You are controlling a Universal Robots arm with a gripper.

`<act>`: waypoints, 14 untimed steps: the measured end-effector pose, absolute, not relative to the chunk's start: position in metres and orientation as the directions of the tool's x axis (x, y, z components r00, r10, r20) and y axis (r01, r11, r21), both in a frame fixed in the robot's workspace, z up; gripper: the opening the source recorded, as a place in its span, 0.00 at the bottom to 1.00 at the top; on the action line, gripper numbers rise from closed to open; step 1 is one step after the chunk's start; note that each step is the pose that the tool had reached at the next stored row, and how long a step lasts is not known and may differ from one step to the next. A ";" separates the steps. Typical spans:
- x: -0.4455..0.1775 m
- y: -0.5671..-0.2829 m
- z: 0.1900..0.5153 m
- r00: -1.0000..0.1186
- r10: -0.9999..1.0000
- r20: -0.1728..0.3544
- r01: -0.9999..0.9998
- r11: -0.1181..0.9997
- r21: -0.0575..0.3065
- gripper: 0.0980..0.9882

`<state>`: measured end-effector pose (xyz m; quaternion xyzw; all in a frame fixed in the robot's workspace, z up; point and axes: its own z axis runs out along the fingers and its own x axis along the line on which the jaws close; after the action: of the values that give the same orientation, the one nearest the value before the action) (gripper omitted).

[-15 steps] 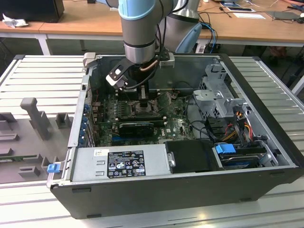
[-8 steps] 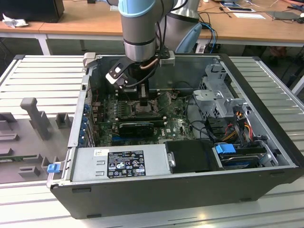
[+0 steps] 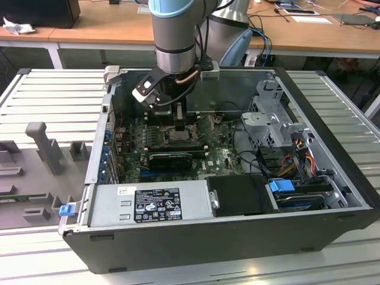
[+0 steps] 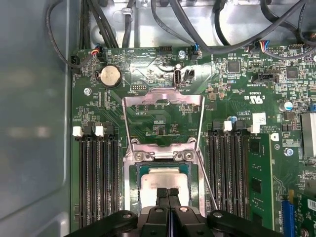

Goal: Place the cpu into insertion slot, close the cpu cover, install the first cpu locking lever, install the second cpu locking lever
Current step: 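Close the cpu cover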

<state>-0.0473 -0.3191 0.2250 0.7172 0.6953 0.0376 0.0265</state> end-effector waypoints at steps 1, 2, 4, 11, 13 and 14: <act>-0.047 -0.319 0.226 0.030 0.999 0.017 0.996 -0.032 0.089 0.01; -0.047 -0.319 0.226 0.030 0.999 0.017 0.996 -0.032 0.089 0.01; -0.047 -0.319 0.230 0.030 0.999 0.017 0.995 -0.032 0.089 0.01; -0.046 -0.319 0.238 0.030 0.999 0.017 0.996 -0.031 0.089 0.01; -0.043 -0.319 0.238 0.030 0.999 0.017 0.996 -0.032 0.089 0.01; -0.039 -0.319 0.238 0.030 0.999 0.017 0.996 -0.032 0.088 0.01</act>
<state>-0.0391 -0.3194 0.2382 0.7172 0.6954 0.0369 0.0257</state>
